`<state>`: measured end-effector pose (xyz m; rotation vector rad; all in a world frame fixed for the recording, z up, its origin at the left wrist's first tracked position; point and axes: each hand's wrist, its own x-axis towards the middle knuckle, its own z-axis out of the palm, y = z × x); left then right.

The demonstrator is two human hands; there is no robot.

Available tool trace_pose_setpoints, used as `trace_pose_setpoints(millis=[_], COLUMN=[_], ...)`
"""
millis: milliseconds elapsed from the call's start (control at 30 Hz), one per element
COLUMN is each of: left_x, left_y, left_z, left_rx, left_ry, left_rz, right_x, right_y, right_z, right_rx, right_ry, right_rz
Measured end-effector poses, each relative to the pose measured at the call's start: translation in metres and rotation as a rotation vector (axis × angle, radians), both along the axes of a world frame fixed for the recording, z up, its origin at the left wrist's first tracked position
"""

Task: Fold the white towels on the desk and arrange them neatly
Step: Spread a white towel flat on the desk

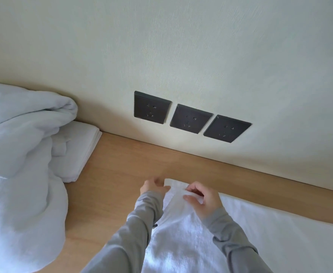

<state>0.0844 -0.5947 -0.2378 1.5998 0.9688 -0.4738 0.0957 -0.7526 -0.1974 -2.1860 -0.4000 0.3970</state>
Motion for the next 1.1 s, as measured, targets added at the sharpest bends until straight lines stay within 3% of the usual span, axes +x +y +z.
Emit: trace_pose_setpoints(millis=[100,300,400,600,767,833,967,1100], left_x=[0.000,-0.022,-0.028,-0.039,-0.039,-0.041,-0.055,-0.091], left_y=[-0.006,-0.004,-0.007,-0.015,-0.018,-0.022,-0.031,-0.033], left_z=[0.008,0.019,0.023,0.029,0.039,0.041,0.042,0.033], left_rx=[-0.076,-0.441,-0.490,-0.284,-0.218,-0.131,-0.094,-0.080], left_ry=[0.009,-0.304,-0.374,-0.478,-0.540,-0.592,-0.717,-0.706], left_rz=[0.095,0.005,0.015,-0.074,-0.146,-0.148,-0.135,-0.219], right_x=[-0.002,0.000,0.001,-0.004,0.004,0.006,0.007,0.006], right_y=[0.000,0.000,0.002,-0.003,-0.022,-0.026,-0.032,-0.039], right_z=[0.002,0.009,0.010,0.012,0.023,0.029,0.040,0.054], right_rx=[-0.008,0.006,0.003,-0.014,-0.117,-0.160,-0.043,0.026], right_ry=[-0.029,-0.164,-0.193,-0.128,0.144,0.095,-0.038,-0.151], right_rz=[-0.012,0.031,0.031,0.040,0.142,0.145,0.011,-0.032])
